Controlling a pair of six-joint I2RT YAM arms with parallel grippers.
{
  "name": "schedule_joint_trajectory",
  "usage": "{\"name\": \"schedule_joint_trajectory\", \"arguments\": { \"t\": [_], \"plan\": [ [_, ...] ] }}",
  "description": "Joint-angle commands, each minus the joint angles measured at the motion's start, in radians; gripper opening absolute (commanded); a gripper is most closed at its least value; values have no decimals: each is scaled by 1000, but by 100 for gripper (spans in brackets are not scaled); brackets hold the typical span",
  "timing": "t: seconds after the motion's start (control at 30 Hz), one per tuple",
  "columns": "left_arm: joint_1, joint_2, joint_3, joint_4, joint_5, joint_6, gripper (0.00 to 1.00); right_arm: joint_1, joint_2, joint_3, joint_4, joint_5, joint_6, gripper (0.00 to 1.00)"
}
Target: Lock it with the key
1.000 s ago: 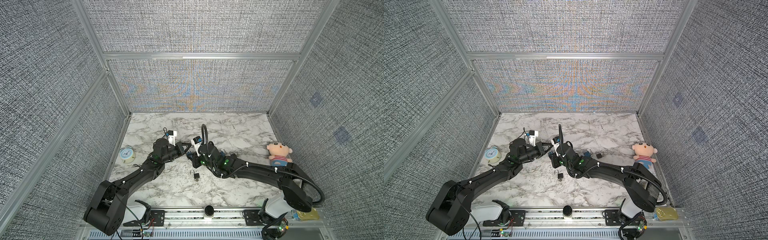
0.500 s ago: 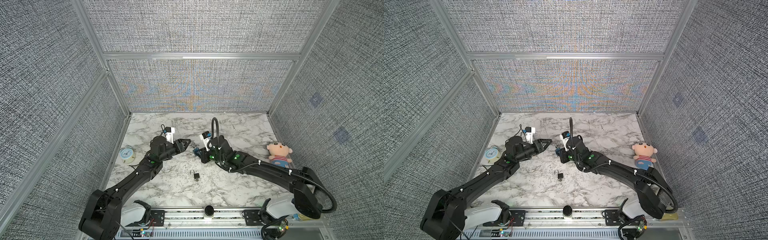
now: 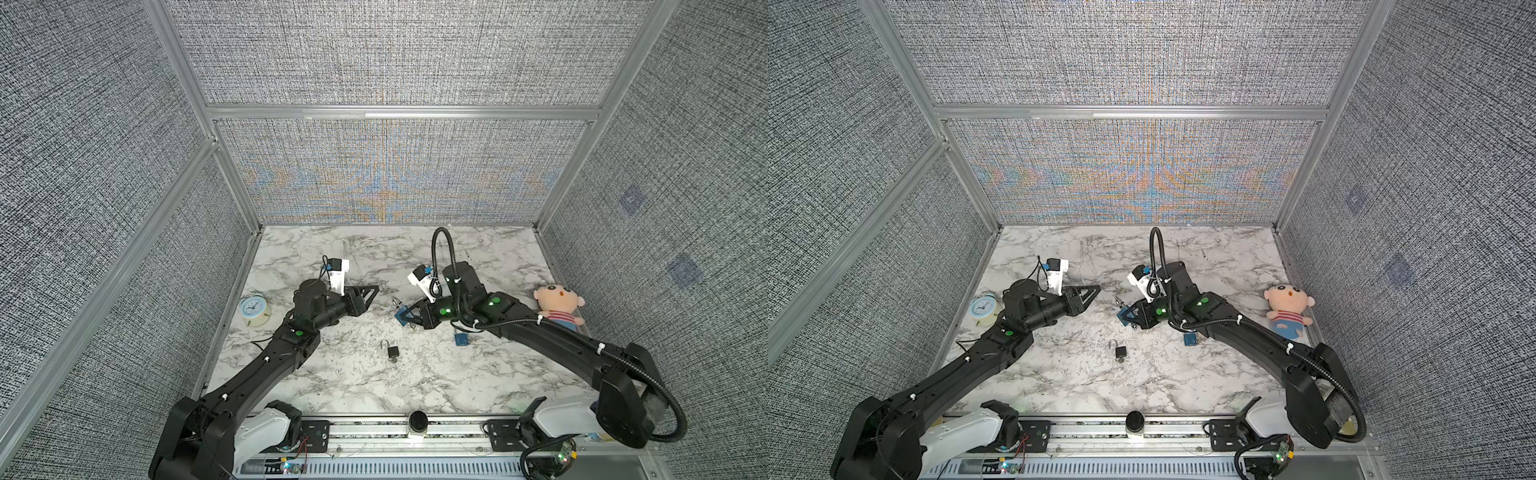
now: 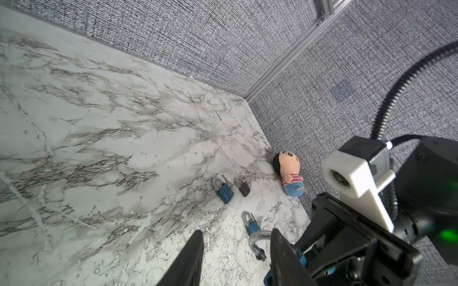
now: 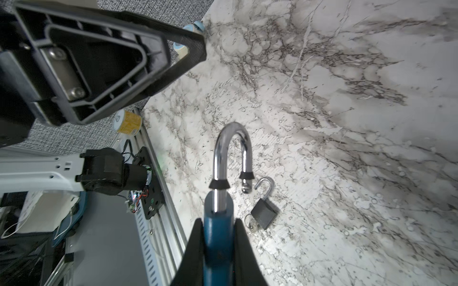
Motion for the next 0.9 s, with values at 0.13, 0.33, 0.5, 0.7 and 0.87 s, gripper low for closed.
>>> {"name": "schedule_joint_trajectory", "arguments": {
  "t": [0.13, 0.33, 0.5, 0.7, 0.87],
  "plan": [
    [0, 28, -24, 192, 192, 21, 46, -22, -4, 18, 1, -246, -15, 0],
    [-7, 74, -28, 304, 286, -16, 46, -28, 3, 23, -3, -289, -10, 0],
    [-20, 102, -29, 374, 349, -41, 45, -37, 21, 33, -3, -310, -1, 0],
    [-21, 90, -40, 402, 397, -49, 39, -53, 36, 50, -11, -341, 3, 0],
    [-21, 91, -49, 386, 409, -37, 36, -63, 38, 59, -13, -349, 7, 0]
  ]
}}
